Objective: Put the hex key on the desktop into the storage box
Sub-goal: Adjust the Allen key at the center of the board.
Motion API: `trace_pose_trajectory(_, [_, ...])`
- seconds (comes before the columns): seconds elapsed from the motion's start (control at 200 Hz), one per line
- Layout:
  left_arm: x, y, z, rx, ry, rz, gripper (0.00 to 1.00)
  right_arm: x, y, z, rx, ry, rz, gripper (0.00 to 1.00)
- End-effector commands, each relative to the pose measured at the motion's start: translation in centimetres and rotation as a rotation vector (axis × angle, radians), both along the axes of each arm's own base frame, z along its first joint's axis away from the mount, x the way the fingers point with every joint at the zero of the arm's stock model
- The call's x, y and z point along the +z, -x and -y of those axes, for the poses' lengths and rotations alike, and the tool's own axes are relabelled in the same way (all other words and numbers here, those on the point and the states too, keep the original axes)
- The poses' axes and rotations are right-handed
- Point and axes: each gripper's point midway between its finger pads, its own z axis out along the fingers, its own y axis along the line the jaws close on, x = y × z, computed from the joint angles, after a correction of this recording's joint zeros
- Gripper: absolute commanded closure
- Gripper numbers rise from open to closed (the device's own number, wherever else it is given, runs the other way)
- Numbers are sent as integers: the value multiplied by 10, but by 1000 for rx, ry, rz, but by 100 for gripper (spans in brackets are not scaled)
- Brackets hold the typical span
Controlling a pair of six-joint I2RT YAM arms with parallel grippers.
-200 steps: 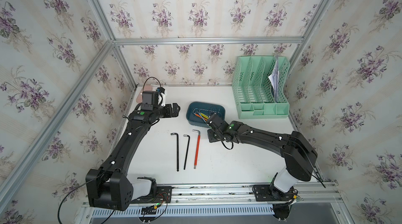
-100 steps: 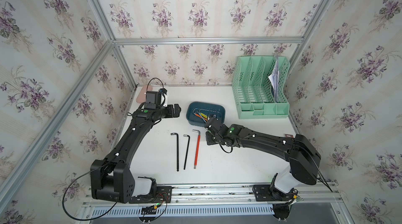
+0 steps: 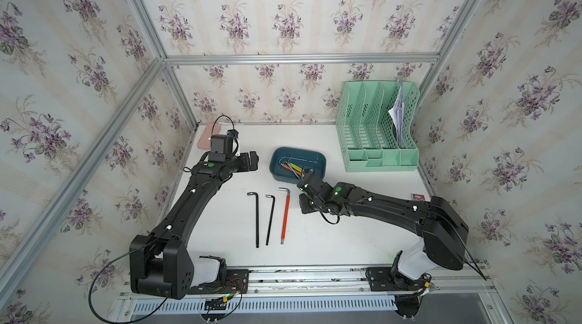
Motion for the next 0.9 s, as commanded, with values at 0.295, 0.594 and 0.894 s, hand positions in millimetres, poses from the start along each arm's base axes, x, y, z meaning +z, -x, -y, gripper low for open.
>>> trace_pose_trajectory(0.295, [18, 3, -7, 12, -53, -16, 1, 2, -6, -14, 38, 20, 2, 59])
trace_pose_trajectory(0.594, [29, -7, 1, -20, -24, 25, 1, -24, -1, -19, 16, 33, -76, 60])
trace_pose_trajectory(0.894, [25, -1, 3, -26, -19, -55, 1, -47, -1, -12, 26, 181, -138, 59])
